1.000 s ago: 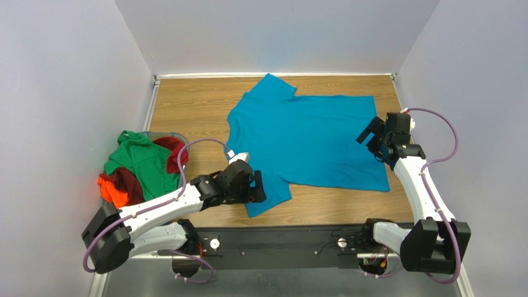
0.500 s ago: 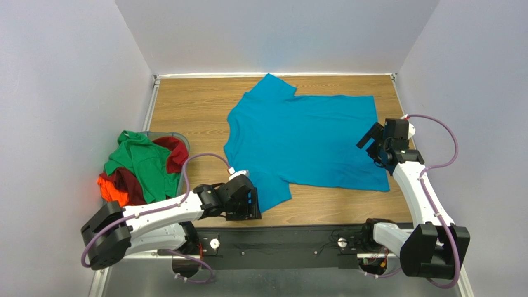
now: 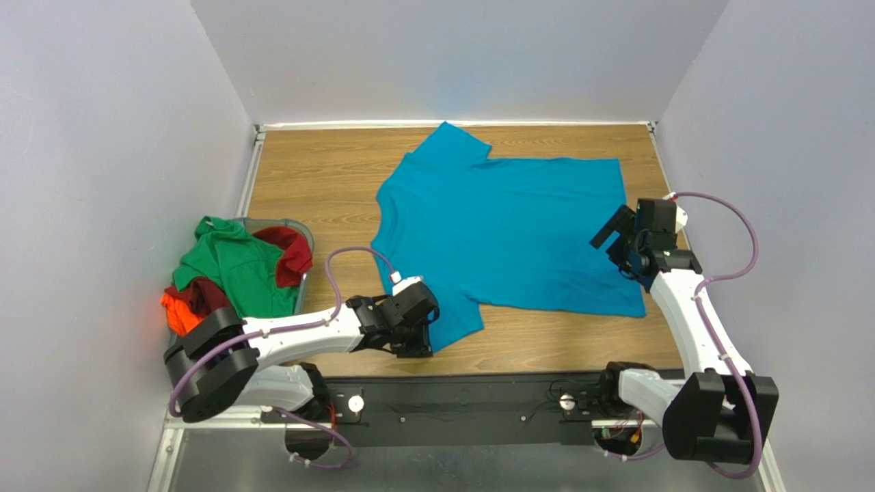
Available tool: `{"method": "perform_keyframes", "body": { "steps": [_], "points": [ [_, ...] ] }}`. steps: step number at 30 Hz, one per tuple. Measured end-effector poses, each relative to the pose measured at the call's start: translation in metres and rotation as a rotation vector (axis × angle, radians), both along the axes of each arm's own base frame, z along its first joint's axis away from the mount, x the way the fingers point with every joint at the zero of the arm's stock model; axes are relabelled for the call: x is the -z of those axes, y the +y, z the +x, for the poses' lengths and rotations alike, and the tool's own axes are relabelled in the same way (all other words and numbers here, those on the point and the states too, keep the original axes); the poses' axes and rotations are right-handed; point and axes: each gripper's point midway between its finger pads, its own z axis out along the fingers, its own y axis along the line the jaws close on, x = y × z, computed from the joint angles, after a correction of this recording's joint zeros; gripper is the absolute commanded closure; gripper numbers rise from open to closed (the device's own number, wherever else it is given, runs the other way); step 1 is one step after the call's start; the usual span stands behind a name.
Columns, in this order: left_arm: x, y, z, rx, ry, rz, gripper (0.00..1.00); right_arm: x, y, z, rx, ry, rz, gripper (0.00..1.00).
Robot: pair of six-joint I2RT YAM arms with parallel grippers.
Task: Fold and stack the t-shirts
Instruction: Fold the tshirt
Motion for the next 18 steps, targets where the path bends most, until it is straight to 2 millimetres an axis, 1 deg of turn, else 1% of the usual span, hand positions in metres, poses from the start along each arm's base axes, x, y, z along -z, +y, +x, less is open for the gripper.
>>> {"method": "perform_keyframes", "body": {
  "steps": [1,4,5,8,11,13,14,18],
  "points": [
    [0.001,0.000,0.001,-0.002,-0.002,0.004,0.75,0.001,0.000,-0.001,0.001,0.000,0.001,0.00],
    [0.004,0.001,0.001,-0.013,0.001,0.013,0.99,0.004,0.001,-0.007,0.009,-0.003,0.008,0.00],
    [0.004,0.002,0.002,-0.014,0.001,0.016,1.00,0.004,0.001,-0.009,0.014,-0.007,0.012,0.00],
    [0.004,0.001,0.002,-0.018,-0.001,0.014,1.00,0.003,0.003,-0.015,0.034,-0.025,0.030,0.00],
    [0.004,0.001,0.002,-0.017,-0.002,0.014,1.00,-0.002,0.005,-0.022,0.071,-0.046,0.063,0.00],
    [0.003,0.002,0.002,-0.013,-0.007,0.012,1.00,-0.003,0.007,-0.031,0.098,-0.051,0.085,0.00],
    [0.003,0.004,0.002,-0.013,-0.012,0.011,1.00,-0.001,0.007,-0.036,0.112,-0.046,0.095,0.00],
    [0.001,0.008,0.003,-0.013,-0.039,0.007,1.00,0.017,0.010,-0.062,0.180,0.024,0.139,0.00]
  ]
}}
